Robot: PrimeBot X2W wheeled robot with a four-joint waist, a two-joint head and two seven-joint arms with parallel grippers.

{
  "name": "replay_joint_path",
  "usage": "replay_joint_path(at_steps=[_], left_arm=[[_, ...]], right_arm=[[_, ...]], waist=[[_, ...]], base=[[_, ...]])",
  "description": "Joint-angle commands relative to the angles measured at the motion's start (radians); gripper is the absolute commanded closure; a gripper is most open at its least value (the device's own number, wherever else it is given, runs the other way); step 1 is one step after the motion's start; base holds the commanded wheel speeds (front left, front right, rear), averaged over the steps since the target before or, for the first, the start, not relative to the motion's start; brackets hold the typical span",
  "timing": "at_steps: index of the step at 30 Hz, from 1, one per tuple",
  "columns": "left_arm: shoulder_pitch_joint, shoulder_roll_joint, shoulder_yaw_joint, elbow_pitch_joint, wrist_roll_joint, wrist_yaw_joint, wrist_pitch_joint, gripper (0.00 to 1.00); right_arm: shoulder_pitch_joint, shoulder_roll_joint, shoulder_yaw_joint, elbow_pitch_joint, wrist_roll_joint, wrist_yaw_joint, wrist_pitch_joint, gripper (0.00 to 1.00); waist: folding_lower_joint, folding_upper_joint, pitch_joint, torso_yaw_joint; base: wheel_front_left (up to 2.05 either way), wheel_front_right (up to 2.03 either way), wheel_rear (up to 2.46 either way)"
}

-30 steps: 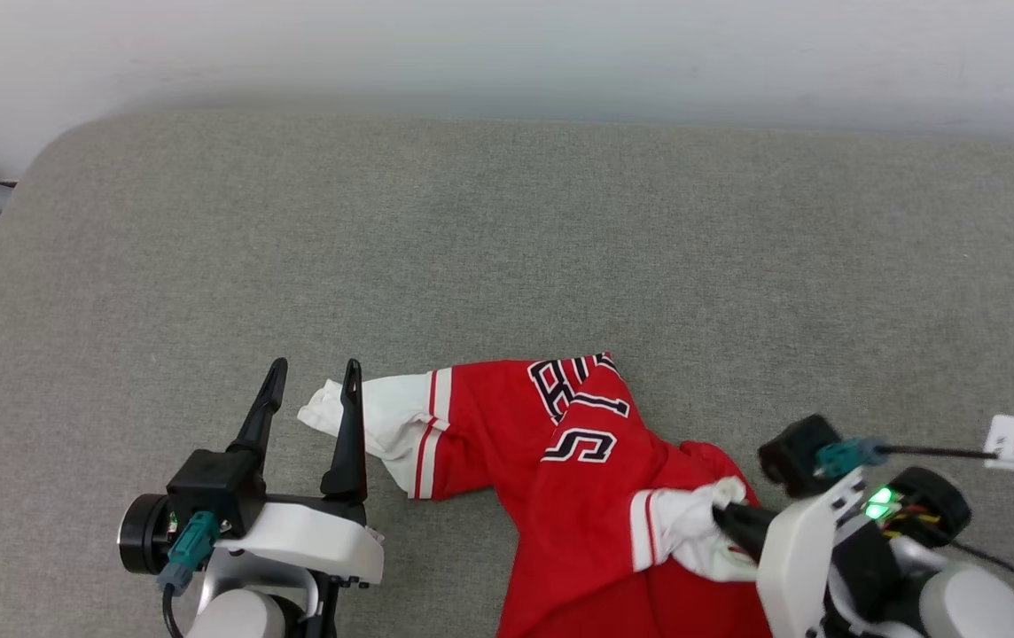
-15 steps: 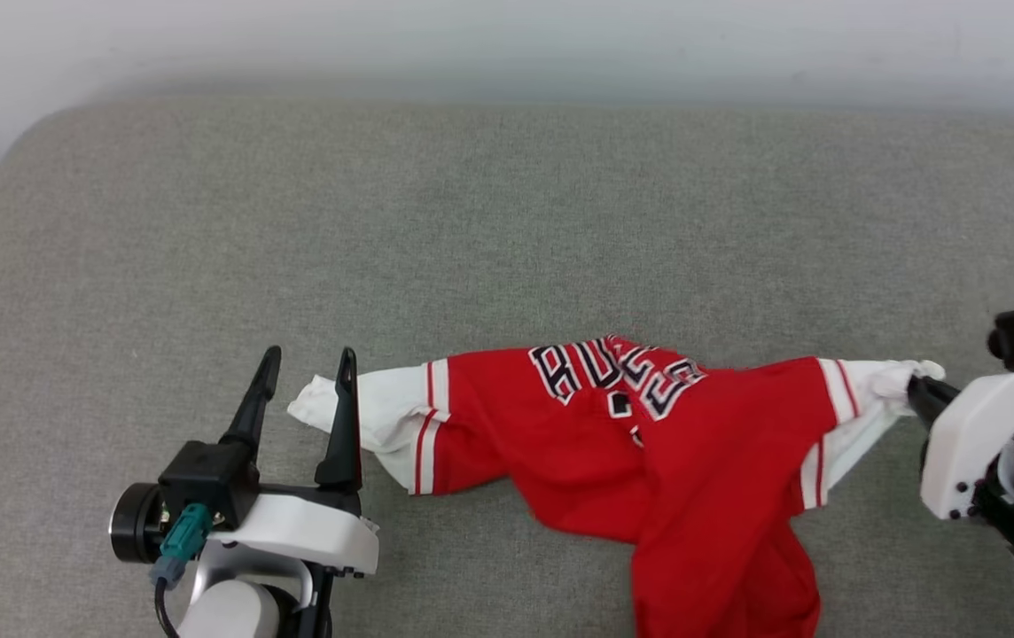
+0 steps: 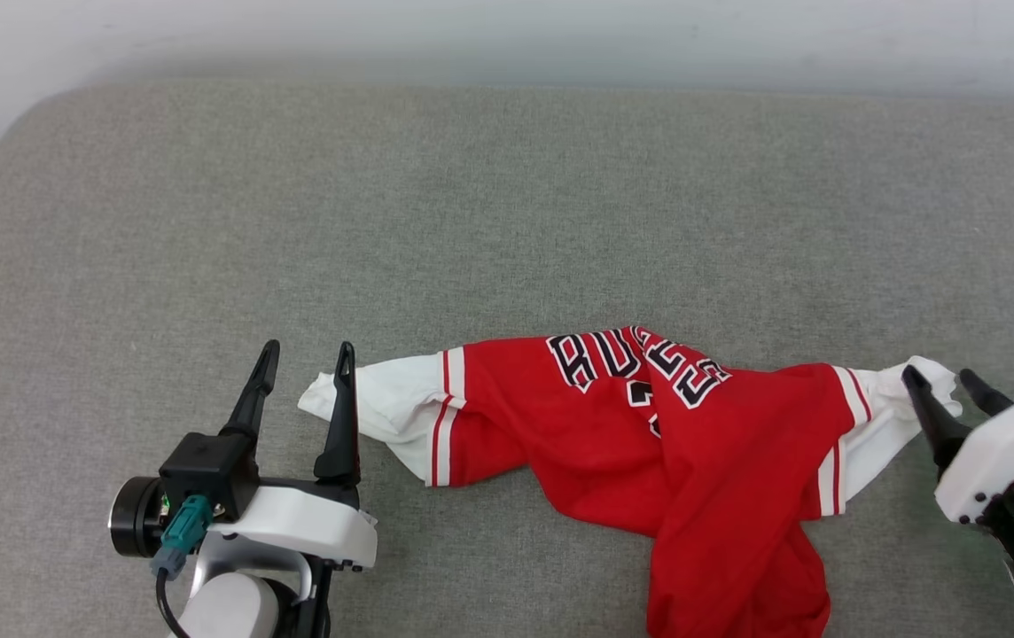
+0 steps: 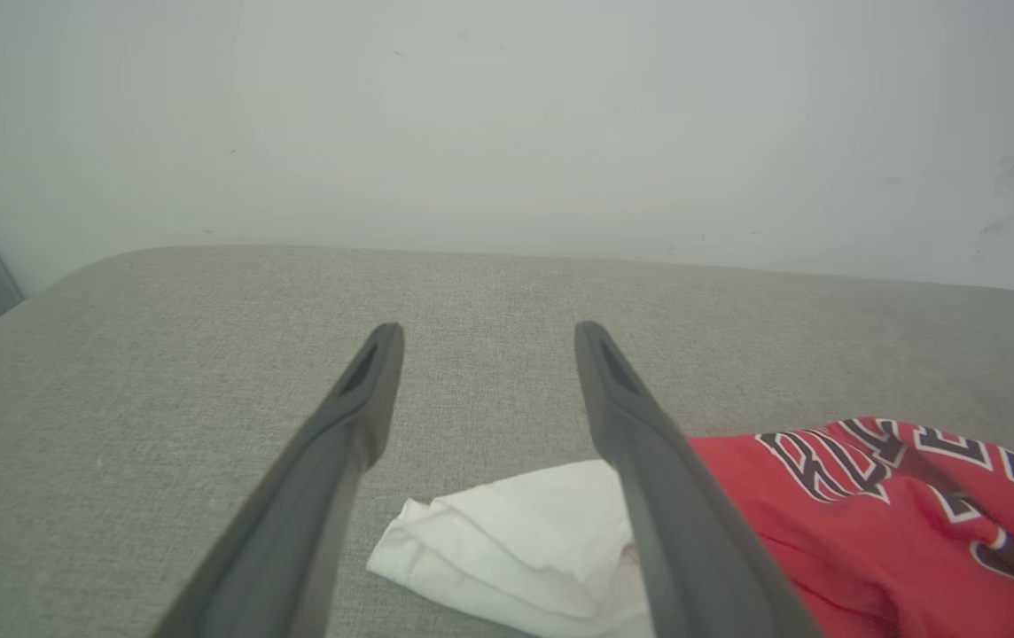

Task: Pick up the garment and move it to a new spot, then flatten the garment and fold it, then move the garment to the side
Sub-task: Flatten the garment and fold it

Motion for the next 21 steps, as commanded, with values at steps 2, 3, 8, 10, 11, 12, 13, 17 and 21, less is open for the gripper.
replay_joint_path(at_steps=[2, 3, 8, 10, 11, 12, 13, 17, 21], left_arm=[[0.012, 0.001, 0.001, 0.004, 0.001, -0.002, -0.006, 0.00], [0.016, 0.002, 0.002, 0.006, 0.000, 0.000, -0.006, 0.00], [0.031, 0.010, 0.010, 0.002, -0.004, 0.007, -0.006, 0.00], [0.040, 0.016, 0.017, 0.000, -0.009, 0.011, -0.004, 0.00], [0.043, 0.021, 0.020, -0.001, -0.010, 0.013, -0.001, 0.00], [0.047, 0.026, 0.025, -0.002, -0.012, 0.015, 0.002, 0.00], [0.052, 0.031, 0.030, -0.003, -0.016, 0.018, 0.006, 0.00], [0.055, 0.064, 0.048, -0.007, -0.031, 0.012, 0.041, 0.00], [0.026, 0.115, 0.067, -0.003, -0.081, -0.019, 0.158, 0.00]], right_arm=[[0.035, 0.008, -0.025, -0.007, -0.006, -0.001, -0.078, 0.00], [0.046, 0.008, -0.035, -0.012, -0.021, 0.000, -0.113, 0.00], [0.088, 0.030, -0.074, -0.039, -0.067, 0.000, -0.232, 0.00], [0.106, 0.046, -0.084, -0.063, -0.101, 0.000, -0.277, 0.00], [0.116, 0.055, -0.086, -0.077, -0.116, 0.000, -0.294, 0.00], [0.124, 0.066, -0.087, -0.095, -0.132, 0.000, -0.308, 0.00], [0.132, 0.076, -0.085, -0.114, -0.147, 0.000, -0.318, 0.00], [0.166, 0.114, -0.063, -0.210, -0.191, 0.000, -0.326, 0.00], [0.204, 0.149, -0.040, -0.312, -0.214, -0.001, -0.302, 0.00]], waist=[[0.0000, -0.0001, -0.020, -0.003], [0.0000, -0.0001, -0.027, -0.005], [0.0000, -0.0001, -0.053, -0.013], [0.0000, -0.0001, -0.066, -0.018], [0.0000, -0.0001, -0.073, -0.021], [0.0000, -0.0001, -0.078, -0.024], [0.0000, -0.0001, -0.084, -0.027], [0.0000, -0.0001, -0.093, -0.036], [0.0000, -0.0001, -0.084, -0.048]], base=[[0.00, 0.00, 0.00], [0.00, 0.00, 0.00], [0.00, 0.00, 0.00], [0.00, 0.00, 0.00], [0.00, 0.00, 0.00], [0.00, 0.00, 0.00], [0.00, 0.00, 0.00], [0.00, 0.00, 0.00], [0.00, 0.00, 0.00]])
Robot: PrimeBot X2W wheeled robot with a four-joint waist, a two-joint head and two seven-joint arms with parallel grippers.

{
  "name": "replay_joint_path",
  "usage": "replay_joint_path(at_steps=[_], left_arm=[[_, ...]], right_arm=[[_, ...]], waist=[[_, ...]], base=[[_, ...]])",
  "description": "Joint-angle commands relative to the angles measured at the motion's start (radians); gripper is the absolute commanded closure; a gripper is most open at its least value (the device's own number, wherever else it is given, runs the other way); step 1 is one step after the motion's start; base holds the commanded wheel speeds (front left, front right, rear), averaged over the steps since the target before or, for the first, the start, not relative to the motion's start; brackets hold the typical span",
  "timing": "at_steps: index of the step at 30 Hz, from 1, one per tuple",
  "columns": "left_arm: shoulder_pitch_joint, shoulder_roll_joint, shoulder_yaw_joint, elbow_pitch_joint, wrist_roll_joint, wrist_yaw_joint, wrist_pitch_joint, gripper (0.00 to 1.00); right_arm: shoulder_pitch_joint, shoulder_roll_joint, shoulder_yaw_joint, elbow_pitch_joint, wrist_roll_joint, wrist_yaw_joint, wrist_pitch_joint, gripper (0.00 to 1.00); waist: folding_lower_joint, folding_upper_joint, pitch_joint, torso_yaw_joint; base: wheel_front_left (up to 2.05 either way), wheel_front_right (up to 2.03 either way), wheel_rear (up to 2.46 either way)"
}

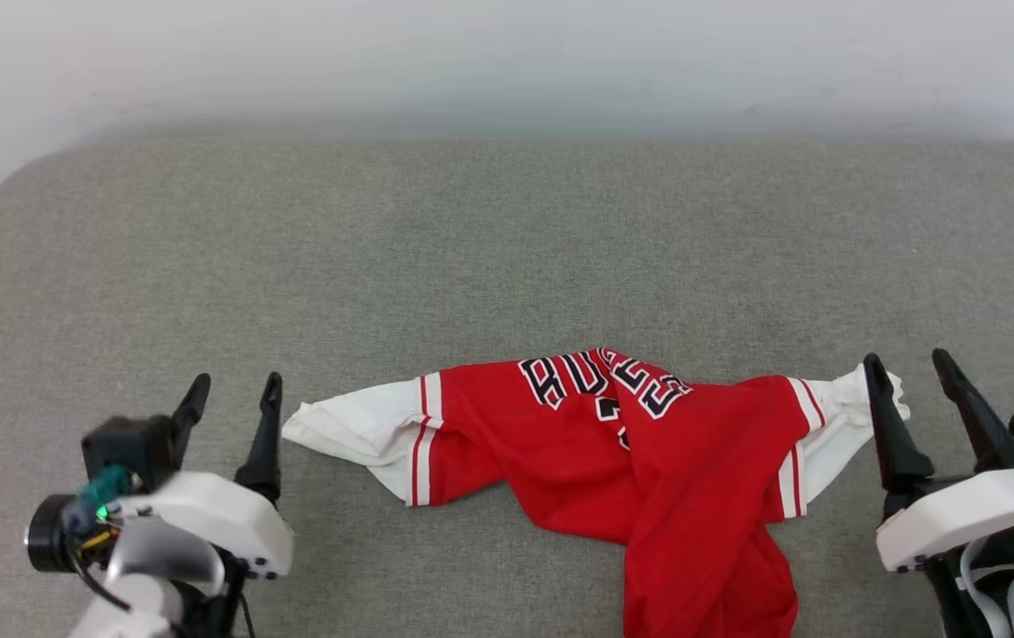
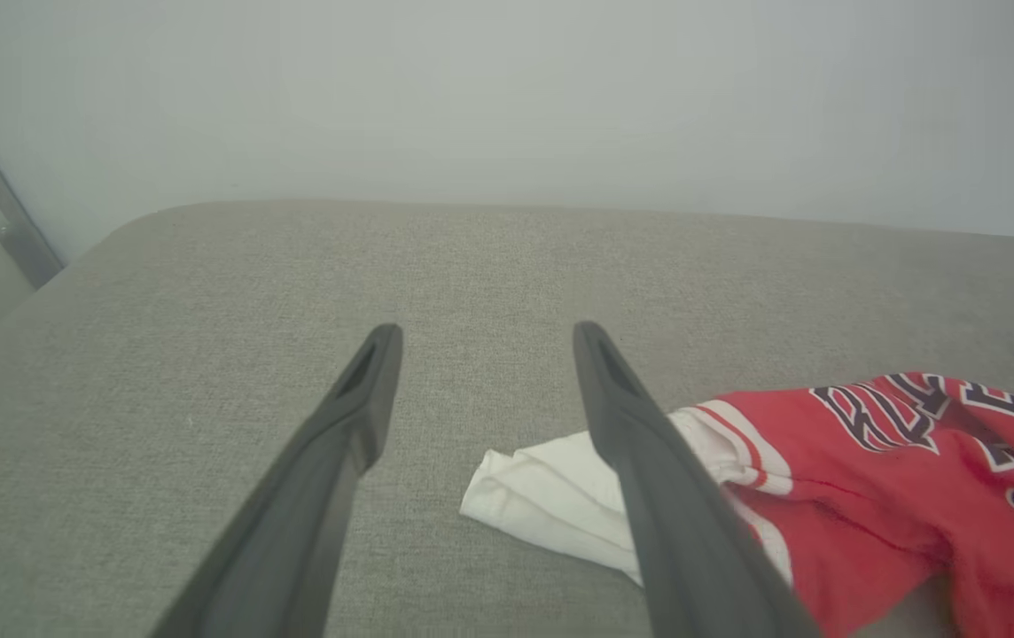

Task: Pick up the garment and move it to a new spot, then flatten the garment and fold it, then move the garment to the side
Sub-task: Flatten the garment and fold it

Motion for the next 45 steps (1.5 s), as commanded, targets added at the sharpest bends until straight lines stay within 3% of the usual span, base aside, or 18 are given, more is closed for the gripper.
replay_joint_path(at_steps=[1, 8, 18, 22, 23, 24, 25, 32, 39, 45], left_arm=[[-0.021, 0.016, 0.007, 0.002, -0.016, -0.013, 0.031, 0.00], [-0.079, 0.093, 0.009, 0.062, -0.150, -0.080, 0.333, 0.00], [-0.139, 0.132, -0.031, 0.153, -0.252, -0.141, 0.578, 0.00], [-0.144, 0.122, -0.066, 0.217, -0.286, -0.157, 0.675, 0.00], [-0.144, 0.112, -0.074, 0.230, -0.296, -0.164, 0.696, 0.05], [-0.148, 0.105, -0.079, 0.240, -0.302, -0.169, 0.703, 0.69], [-0.152, 0.097, -0.081, 0.250, -0.310, -0.174, 0.706, 1.00], [-0.193, 0.106, -0.069, 0.258, -0.257, -0.175, 0.591, 1.00], [-0.220, 0.117, -0.042, 0.190, -0.194, -0.153, 0.443, 1.00], [-0.234, 0.116, -0.048, 0.104, -0.152, -0.135, 0.391, 1.00]], right_arm=[[0.014, 0.010, 0.005, -0.020, -0.003, -0.001, 0.006, 0.00], [0.039, 0.040, 0.040, -0.129, -0.019, -0.001, 0.061, 0.00], [0.011, 0.056, 0.052, -0.150, -0.001, -0.001, 0.070, 0.00], [0.000, 0.055, 0.055, -0.141, 0.011, -0.001, 0.076, 0.00], [0.000, 0.053, 0.054, -0.139, 0.014, -0.001, 0.077, 0.00], [-0.001, 0.051, 0.051, -0.137, 0.017, -0.001, 0.080, 0.00], [-0.003, 0.050, 0.050, -0.135, 0.020, -0.001, 0.083, 0.00], [-0.007, 0.031, 0.009, -0.088, 0.075, -0.001, 0.128, 0.00], [-0.061, -0.036, -0.089, 0.077, 0.137, -0.001, 0.276, 0.00], [-0.158, -0.118, -0.029, 0.156, 0.189, -0.001, 0.415, 0.00]], waist=[[0.0000, 0.0000, 0.010, -0.007], [0.0000, 0.0000, 0.065, -0.049], [0.0000, 0.0000, 0.139, -0.094], [0.0000, 0.0000, 0.157, -0.102], [0.0000, 0.0000, 0.160, -0.104], [0.0000, 0.0000, 0.163, -0.105], [0.0000, 0.0000, 0.165, -0.106], [0.0000, 0.0000, 0.159, -0.101], [0.0000, 0.0000, 0.146, -0.077], [0.0000, 0.0000, 0.142, -0.050]], base=[[0.00, 0.00, 0.00], [0.00, 0.00, 0.00], [0.00, 0.00, 0.00], [0.00, 0.00, 0.00], [0.00, 0.00, 0.00], [0.00, 0.00, 0.00], [0.00, 0.00, 0.00], [0.00, 0.00, 0.00], [0.00, 0.00, 0.00], [0.00, 0.00, 0.00]])
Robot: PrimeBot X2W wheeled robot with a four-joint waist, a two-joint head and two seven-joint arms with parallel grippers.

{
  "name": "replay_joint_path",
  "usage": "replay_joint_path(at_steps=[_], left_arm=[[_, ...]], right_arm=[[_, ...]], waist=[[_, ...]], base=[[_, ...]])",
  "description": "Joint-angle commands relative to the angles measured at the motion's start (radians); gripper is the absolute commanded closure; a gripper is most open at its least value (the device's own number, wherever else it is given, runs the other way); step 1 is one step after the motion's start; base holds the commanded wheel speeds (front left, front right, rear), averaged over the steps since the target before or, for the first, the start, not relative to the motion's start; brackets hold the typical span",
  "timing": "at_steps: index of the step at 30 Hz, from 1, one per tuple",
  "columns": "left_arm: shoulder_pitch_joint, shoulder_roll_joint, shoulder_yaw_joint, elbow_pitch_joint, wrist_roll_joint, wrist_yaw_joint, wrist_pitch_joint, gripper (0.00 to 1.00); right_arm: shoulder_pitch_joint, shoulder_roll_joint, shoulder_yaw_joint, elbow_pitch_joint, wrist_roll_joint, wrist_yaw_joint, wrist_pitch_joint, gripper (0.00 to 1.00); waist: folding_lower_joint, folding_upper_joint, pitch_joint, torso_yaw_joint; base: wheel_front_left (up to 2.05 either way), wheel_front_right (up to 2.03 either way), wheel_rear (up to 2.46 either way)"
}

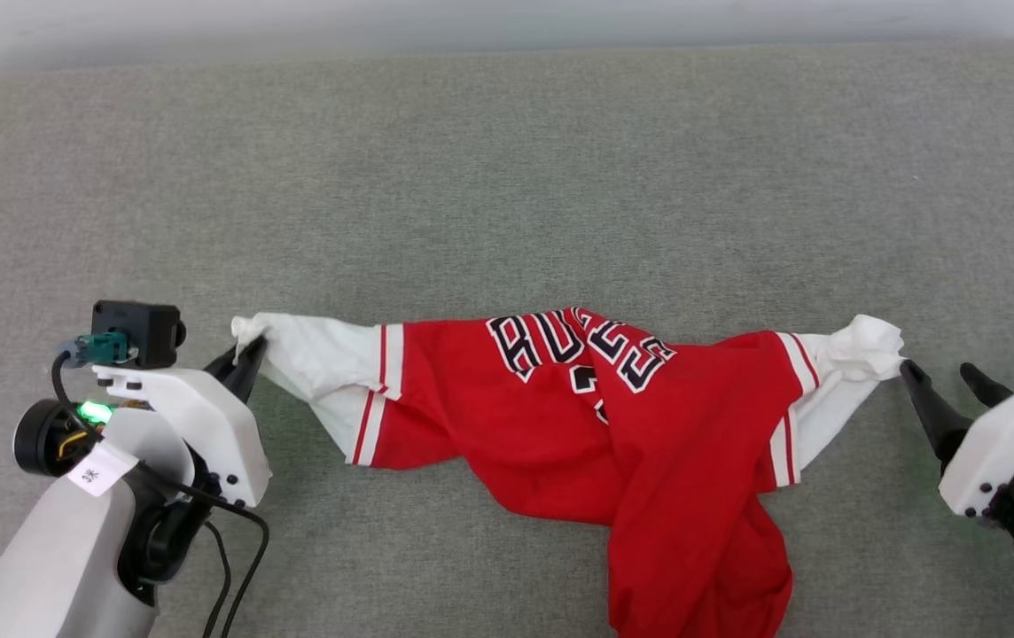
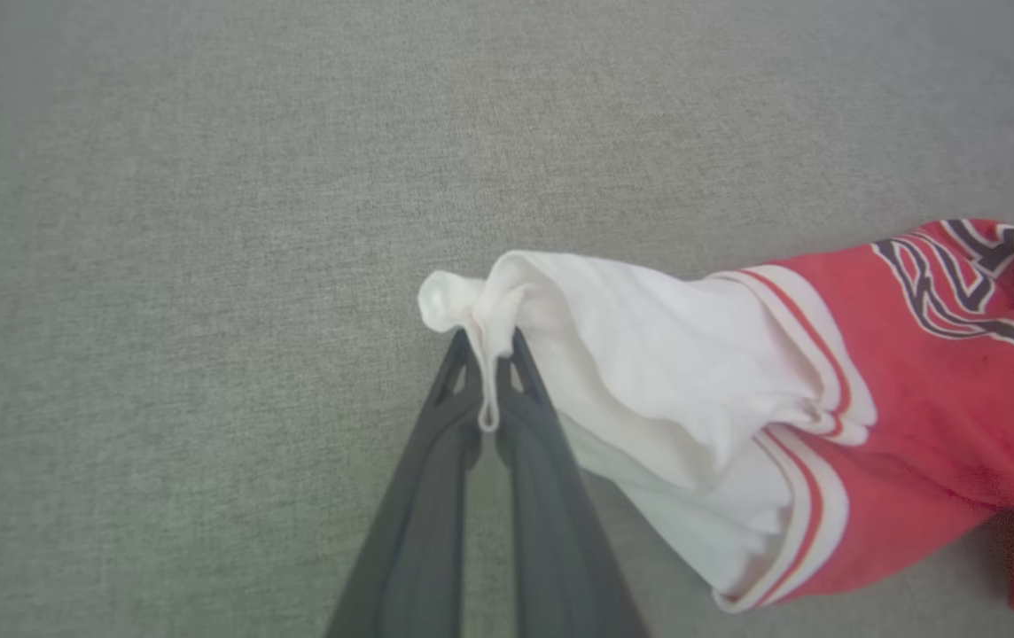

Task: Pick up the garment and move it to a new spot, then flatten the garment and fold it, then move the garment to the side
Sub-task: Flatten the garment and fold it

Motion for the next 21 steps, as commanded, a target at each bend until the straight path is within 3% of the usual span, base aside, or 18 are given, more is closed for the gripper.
replay_joint_path(at_steps=[1, 8, 14, 15, 16, 21], left_arm=[[-0.014, -0.001, 0.000, -0.022, 0.012, 0.008, -0.008, 1.00], [-0.028, 0.000, -0.011, -0.100, 0.031, 0.025, -0.007, 1.00], [-0.036, -0.005, -0.018, -0.119, 0.033, 0.027, -0.011, 1.00], [-0.037, -0.008, -0.017, -0.120, 0.031, 0.028, -0.014, 1.00], [-0.037, -0.009, -0.016, -0.121, 0.030, 0.030, -0.018, 1.00], [-0.042, -0.009, -0.002, -0.114, 0.026, 0.035, -0.042, 1.00]], right_arm=[[-0.033, -0.020, 0.023, 0.012, 0.012, 0.000, 0.039, 0.00], [-0.145, -0.078, 0.133, 0.077, 0.036, 0.000, 0.203, 0.00], [-0.170, -0.081, 0.227, 0.184, 0.075, 0.000, 0.359, 0.03], [-0.170, -0.078, 0.234, 0.202, 0.082, 0.000, 0.383, 0.60], [-0.171, -0.077, 0.241, 0.214, 0.088, 0.000, 0.399, 1.00], [-0.222, -0.099, 0.237, 0.192, 0.089, -0.001, 0.360, 1.00]], waist=[[-0.0001, -0.0001, 0.001, 0.009], [-0.0001, -0.0001, 0.021, 0.031], [-0.0001, -0.0001, 0.038, 0.047], [-0.0001, -0.0001, 0.040, 0.048], [-0.0001, -0.0001, 0.041, 0.049], [-0.0001, -0.0001, 0.034, 0.047]], base=[[0.00, 0.00, 0.00], [0.00, 0.00, 0.00], [0.00, 0.00, 0.00], [0.00, 0.00, 0.00], [0.00, 0.00, 0.00], [0.00, 0.00, 0.00]])
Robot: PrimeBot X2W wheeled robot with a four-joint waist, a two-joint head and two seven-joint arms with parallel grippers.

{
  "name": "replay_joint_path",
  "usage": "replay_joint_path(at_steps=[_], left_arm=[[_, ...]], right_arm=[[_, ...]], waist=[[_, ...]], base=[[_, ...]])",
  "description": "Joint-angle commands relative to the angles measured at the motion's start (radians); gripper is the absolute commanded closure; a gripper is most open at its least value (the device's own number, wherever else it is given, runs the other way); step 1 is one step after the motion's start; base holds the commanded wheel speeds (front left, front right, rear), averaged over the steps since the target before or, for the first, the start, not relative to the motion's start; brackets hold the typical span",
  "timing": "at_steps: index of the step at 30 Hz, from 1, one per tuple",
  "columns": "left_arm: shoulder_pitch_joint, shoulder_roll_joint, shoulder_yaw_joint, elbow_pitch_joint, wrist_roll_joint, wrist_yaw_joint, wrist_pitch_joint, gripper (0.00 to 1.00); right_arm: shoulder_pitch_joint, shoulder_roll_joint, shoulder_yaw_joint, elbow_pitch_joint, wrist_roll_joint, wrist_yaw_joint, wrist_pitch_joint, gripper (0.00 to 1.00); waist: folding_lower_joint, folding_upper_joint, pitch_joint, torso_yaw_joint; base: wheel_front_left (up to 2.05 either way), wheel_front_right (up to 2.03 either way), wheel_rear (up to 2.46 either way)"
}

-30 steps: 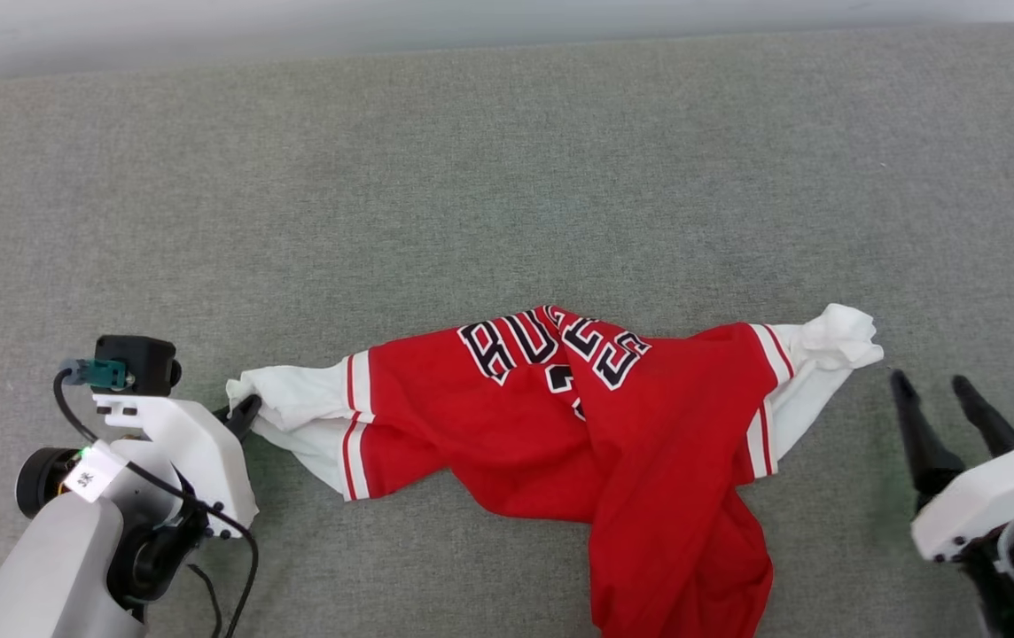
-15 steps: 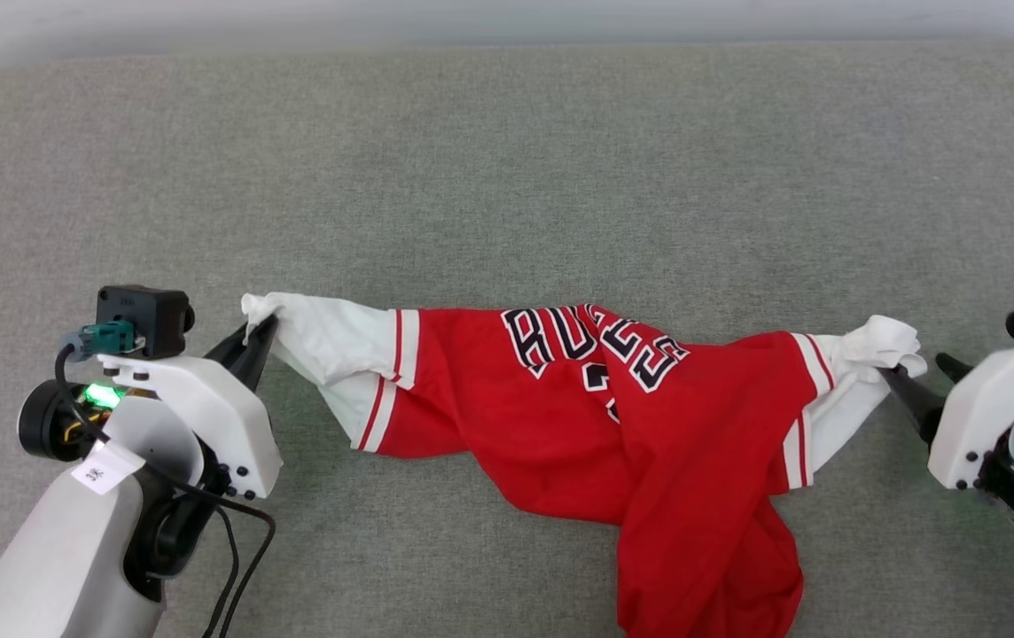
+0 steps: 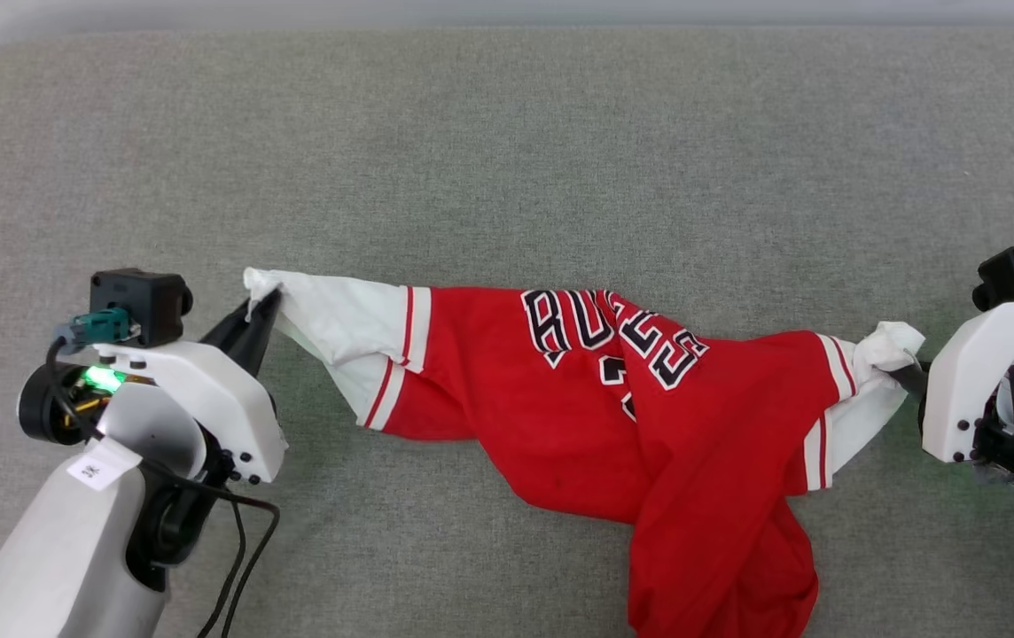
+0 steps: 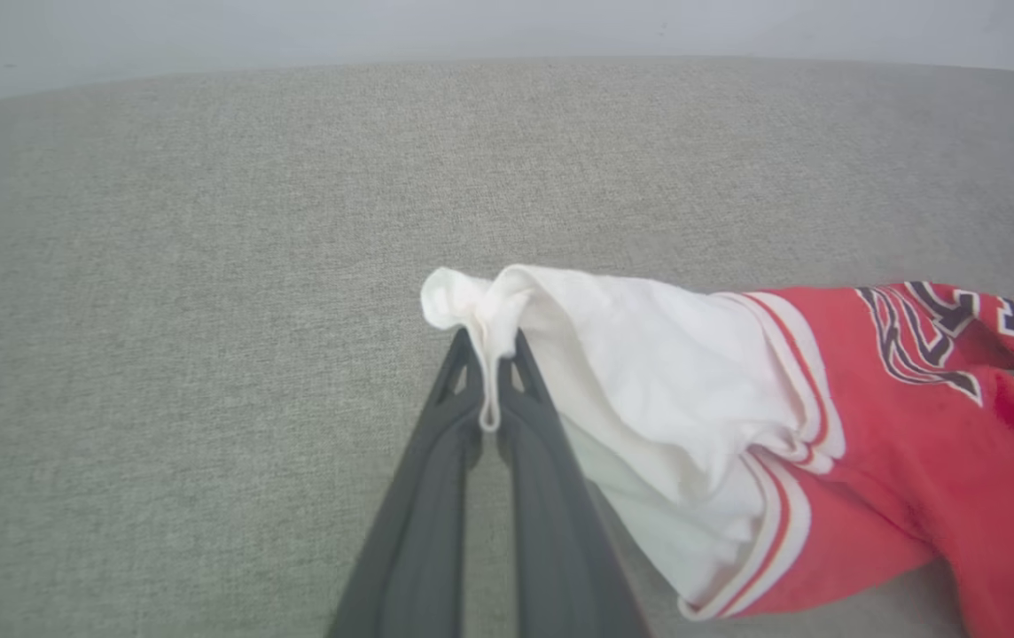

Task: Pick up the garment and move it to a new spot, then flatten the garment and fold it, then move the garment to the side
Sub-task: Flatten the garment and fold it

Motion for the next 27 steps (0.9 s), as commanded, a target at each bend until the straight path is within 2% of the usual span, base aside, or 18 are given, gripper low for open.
replay_joint_path(at_steps=[1, 5, 14, 20, 27], left_arm=[[-0.021, -0.001, 0.012, 0.002, 0.000, 0.008, -0.017, 1.00], [-0.047, 0.006, 0.035, 0.012, 0.001, 0.014, -0.041, 1.00], [-0.185, 0.026, 0.068, 0.063, 0.024, 0.006, -0.089, 1.00], [-0.370, 0.020, 0.064, 0.159, 0.048, -0.024, -0.117, 1.00], [-0.637, 0.004, 0.059, 0.306, 0.074, -0.063, -0.155, 1.00]], right_arm=[[-0.006, -0.002, 0.010, 0.005, -0.010, -0.001, -0.018, 1.00], [-0.064, -0.032, -0.009, -0.037, -0.051, -0.001, -0.109, 1.00], [-0.185, -0.046, -0.029, -0.049, -0.127, -0.001, -0.213, 1.00], [-0.324, -0.046, -0.008, -0.033, -0.156, -0.001, -0.261, 1.00], [-0.551, -0.043, 0.014, 0.023, -0.192, -0.001, -0.302, 1.00]], waist=[[-0.0001, 0.0000, -0.009, -0.004], [-0.0001, 0.0000, -0.029, -0.012], [-0.0001, 0.0000, -0.076, -0.023], [-0.0001, 0.0000, -0.076, -0.029], [-0.0001, 0.0000, -0.010, -0.036]], base=[[0.00, 0.00, 0.00], [0.00, 0.00, 0.00], [0.00, 0.00, 0.00], [0.00, 0.00, 0.00], [0.00, 0.00, 0.00]])
